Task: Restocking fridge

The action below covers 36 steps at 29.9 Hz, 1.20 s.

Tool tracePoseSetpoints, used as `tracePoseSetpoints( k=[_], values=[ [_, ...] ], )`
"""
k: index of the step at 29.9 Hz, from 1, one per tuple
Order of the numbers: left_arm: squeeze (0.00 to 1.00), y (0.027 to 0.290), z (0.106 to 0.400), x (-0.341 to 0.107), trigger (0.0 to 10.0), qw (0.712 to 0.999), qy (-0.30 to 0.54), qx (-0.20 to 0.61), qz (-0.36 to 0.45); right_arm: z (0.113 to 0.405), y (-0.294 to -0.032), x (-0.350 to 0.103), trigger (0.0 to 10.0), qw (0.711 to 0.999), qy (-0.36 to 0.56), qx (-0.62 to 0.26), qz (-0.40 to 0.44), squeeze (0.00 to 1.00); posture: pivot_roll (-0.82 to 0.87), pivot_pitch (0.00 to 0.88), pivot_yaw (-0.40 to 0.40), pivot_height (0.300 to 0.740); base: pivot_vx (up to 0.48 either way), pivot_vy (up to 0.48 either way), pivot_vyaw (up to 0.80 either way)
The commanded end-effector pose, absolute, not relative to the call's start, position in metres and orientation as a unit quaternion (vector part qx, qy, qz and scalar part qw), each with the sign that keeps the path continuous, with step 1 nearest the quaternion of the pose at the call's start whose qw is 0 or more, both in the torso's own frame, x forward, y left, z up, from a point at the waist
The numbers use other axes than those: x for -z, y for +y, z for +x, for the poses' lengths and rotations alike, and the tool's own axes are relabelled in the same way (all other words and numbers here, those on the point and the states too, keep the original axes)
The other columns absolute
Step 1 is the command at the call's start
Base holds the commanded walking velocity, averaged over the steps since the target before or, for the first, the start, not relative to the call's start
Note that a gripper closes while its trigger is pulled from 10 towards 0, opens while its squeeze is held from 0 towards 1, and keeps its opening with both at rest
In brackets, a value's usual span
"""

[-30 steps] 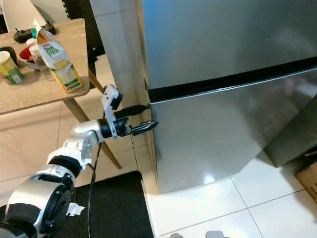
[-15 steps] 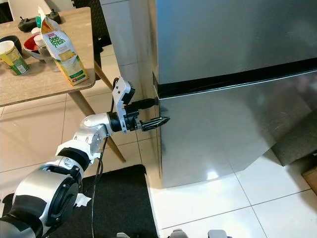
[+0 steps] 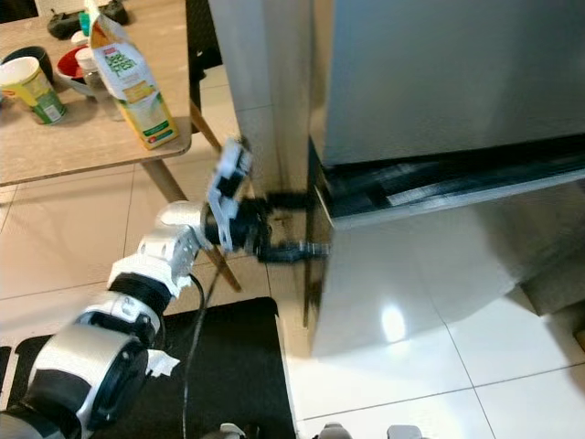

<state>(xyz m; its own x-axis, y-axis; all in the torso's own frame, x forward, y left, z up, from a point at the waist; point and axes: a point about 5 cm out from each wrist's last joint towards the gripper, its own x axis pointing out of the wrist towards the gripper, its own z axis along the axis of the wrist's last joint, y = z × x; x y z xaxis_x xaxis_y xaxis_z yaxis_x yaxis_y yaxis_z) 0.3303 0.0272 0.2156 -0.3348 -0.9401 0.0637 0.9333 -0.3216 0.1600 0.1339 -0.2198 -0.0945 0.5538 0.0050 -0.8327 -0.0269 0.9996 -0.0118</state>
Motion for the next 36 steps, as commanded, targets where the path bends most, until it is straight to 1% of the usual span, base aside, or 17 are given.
tracePoseSetpoints(
  k=[1,8,9,10,13,15,16,18,20,21,22,25,28,30,31,34,36],
  values=[
    [0.00,0.015,0.318,-0.205,10.0,0.545,-0.059,0.836,0.019,0.117,-0.207,0.103,10.0,0.866,0.500,-0.020,0.008,0.00,-0.23,0.240,0.122,0.740,0.000,0.000,0.00],
    [0.00,0.020,0.306,-0.195,10.0,0.535,-0.048,0.843,0.012,0.120,-0.205,0.102,10.0,0.867,0.497,-0.019,0.009,0.00,-0.23,0.226,0.124,0.740,0.000,0.000,0.00],
    [0.00,0.027,0.312,-0.186,10.0,0.571,-0.047,0.820,0.015,0.120,-0.205,0.103,10.0,0.866,0.499,-0.016,0.010,0.00,-0.22,0.210,0.128,0.740,0.000,0.000,0.00],
    [0.00,0.027,0.312,-0.186,10.0,0.571,-0.047,0.820,0.015,0.120,-0.205,0.103,10.0,0.866,0.499,-0.016,0.010,0.00,-0.22,0.210,0.128,0.740,0.000,0.000,0.00],
    [0.00,0.052,0.321,-0.157,10.0,0.669,-0.021,0.743,-0.008,0.114,-0.204,0.105,10.0,0.862,0.507,-0.011,0.013,0.00,-0.21,0.195,0.127,0.740,0.000,0.000,0.00],
    [0.00,0.058,0.322,-0.151,10.0,0.687,-0.011,0.726,-0.019,0.114,-0.204,0.105,10.0,0.861,0.509,-0.010,0.013,0.00,-0.20,0.193,0.127,0.740,0.000,0.000,0.00],
    [0.00,0.070,0.323,-0.136,10.0,0.721,0.007,0.693,-0.021,0.112,-0.204,0.106,10.0,0.859,0.512,-0.010,0.013,0.00,-0.19,0.189,0.126,0.740,0.000,0.000,0.00],
    [0.00,0.117,0.315,-0.081,10.0,0.826,0.094,0.554,-0.047,0.110,-0.203,0.107,10.0,0.855,0.518,-0.009,0.012,0.00,-0.18,0.175,0.123,0.740,0.000,0.000,0.00],
    [0.00,0.117,0.315,-0.081,10.0,0.826,0.094,0.554,-0.047,0.110,-0.203,0.107,10.0,0.855,0.518,-0.009,0.012,0.00,-0.18,0.175,0.123,0.740,0.000,0.000,0.00],
    [0.00,0.130,0.311,-0.065,10.0,0.849,0.122,0.510,-0.057,0.110,-0.203,0.107,10.0,0.855,0.519,-0.010,0.012,0.00,-0.18,0.170,0.120,0.740,0.000,0.000,0.00],
    [0.00,0.130,0.311,-0.065,10.0,0.849,0.122,0.510,-0.057,0.110,-0.203,0.107,10.0,0.855,0.519,-0.010,0.012,0.00,-0.18,0.170,0.120,0.740,0.000,0.000,0.00],
    [0.00,0.195,0.254,0.015,10.0,0.914,0.278,0.283,-0.089,0.117,-0.202,0.105,10.0,0.857,0.515,-0.022,0.005,0.00,-0.16,0.142,0.103,0.740,0.000,0.000,0.00],
    [0.00,0.212,0.227,0.037,10.0,0.915,0.330,0.214,-0.094,0.121,-0.202,0.104,10.0,0.858,0.513,-0.033,-0.004,0.00,-0.16,0.135,0.097,0.740,0.000,0.000,0.00],
    [0.00,0.233,0.182,0.065,10.0,0.899,0.410,0.113,-0.102,0.128,-0.201,0.102,10.0,0.860,0.508,-0.051,-0.022,0.00,-0.16,0.123,0.088,0.740,0.000,0.000,0.00],
    [0.00,0.233,0.182,0.065,10.0,0.899,0.410,0.113,-0.102,0.128,-0.201,0.102,10.0,0.860,0.508,-0.051,-0.022,0.00,-0.16,0.123,0.088,0.740,0.000,0.000,0.00],
    [0.00,0.245,0.132,0.088,10.0,0.868,0.485,0.018,-0.106,0.135,-0.201,0.099,10.0,0.859,0.504,-0.072,-0.047,0.00,-0.15,0.103,0.082,0.740,0.000,0.000,0.00],
    [0.00,0.245,0.125,0.090,10.0,0.864,0.491,0.001,-0.112,0.137,-0.201,0.099,10.0,0.859,0.504,-0.076,-0.051,0.00,-0.15,0.101,0.081,0.740,0.000,0.000,0.00]
  ],
)
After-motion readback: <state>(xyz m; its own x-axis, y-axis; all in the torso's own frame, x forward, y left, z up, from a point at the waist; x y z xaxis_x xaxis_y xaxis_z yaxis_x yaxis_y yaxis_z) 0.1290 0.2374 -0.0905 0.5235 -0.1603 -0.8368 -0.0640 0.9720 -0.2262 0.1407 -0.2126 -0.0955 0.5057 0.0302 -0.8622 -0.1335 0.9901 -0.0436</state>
